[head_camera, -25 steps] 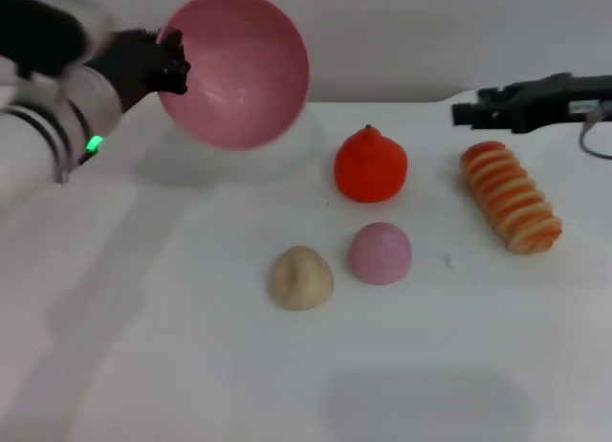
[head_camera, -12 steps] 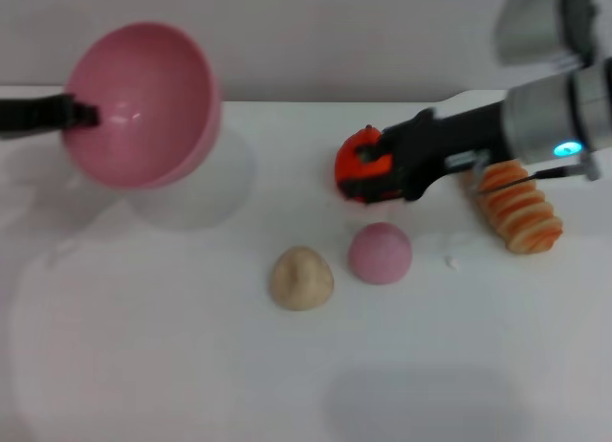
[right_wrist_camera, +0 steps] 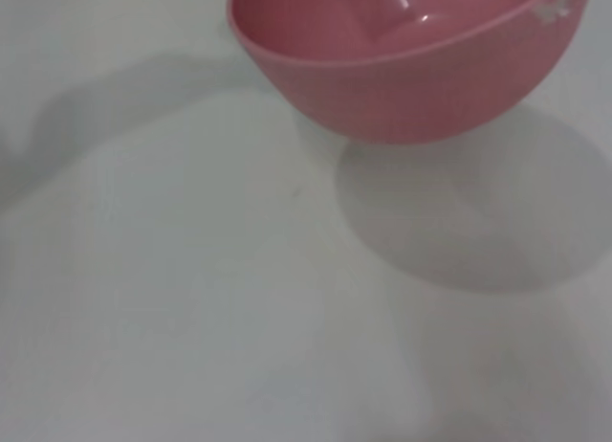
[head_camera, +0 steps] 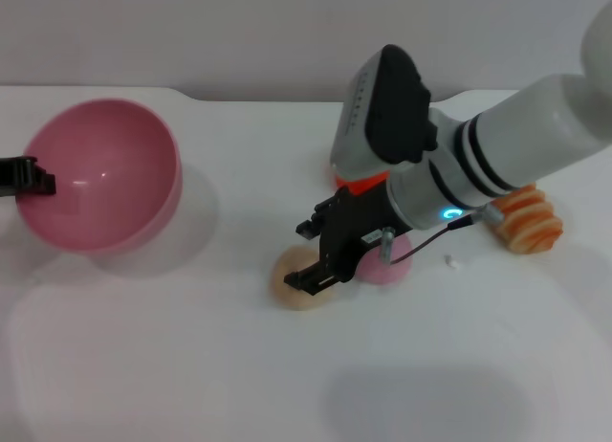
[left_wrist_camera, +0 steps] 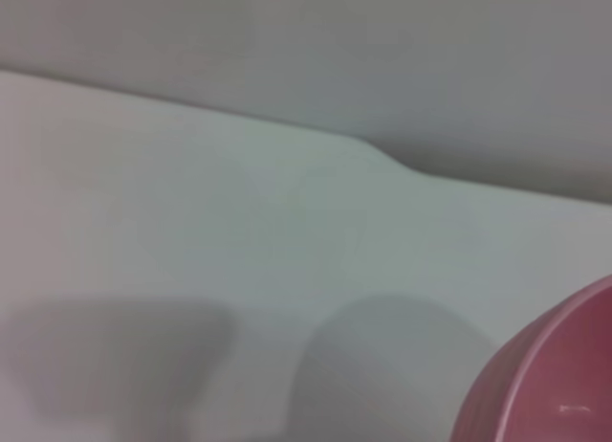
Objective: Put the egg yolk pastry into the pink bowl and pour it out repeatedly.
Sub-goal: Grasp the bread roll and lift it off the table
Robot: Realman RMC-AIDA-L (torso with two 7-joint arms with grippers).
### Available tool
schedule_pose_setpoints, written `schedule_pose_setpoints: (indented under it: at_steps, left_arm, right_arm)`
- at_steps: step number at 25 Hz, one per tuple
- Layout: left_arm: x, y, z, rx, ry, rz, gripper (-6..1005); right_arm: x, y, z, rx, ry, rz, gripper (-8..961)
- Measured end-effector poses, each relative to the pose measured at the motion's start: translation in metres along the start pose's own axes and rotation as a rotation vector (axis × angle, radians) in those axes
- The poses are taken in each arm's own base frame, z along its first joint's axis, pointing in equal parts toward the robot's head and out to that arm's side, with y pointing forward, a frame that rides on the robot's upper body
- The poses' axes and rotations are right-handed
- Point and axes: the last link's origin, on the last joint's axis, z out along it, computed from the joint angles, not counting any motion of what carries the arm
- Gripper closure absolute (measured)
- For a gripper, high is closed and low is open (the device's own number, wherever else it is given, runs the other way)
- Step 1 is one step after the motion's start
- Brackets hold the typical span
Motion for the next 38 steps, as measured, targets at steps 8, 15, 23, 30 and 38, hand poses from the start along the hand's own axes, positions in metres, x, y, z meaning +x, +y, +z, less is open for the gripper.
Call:
schedule_pose_setpoints:
  at_steps: [8,15,23,30,38]
  left_arm:
    - [-0.001,0.005,0.001,0.002,-0.012,0.015,999]
    - [0.0,0.01,0.004,-0.008,-0.014,0.027,999]
    - [0.0,0.013,0.006,-0.016,-0.015,0.032,996]
    - [0.001,0.018,0.01,-0.023,-0.025,0.044,995]
    - [0.004,0.025,0.013,-0.029,-0.028,0.066,995]
  right_arm:
    - [0.013,-0.003,0.005,0.025,0.033,0.05,237]
    - [0.021,0.003,0.019,0.043,0.031,0.06,238]
    - [0.027,0.013,0.031,0.044,0.066,0.016,250]
    - [0.029,0.005,0.025,0.08,0.015,0.073,327]
    - [0.037,-0.008,0.008,0.099,-0.051,0.152,446]
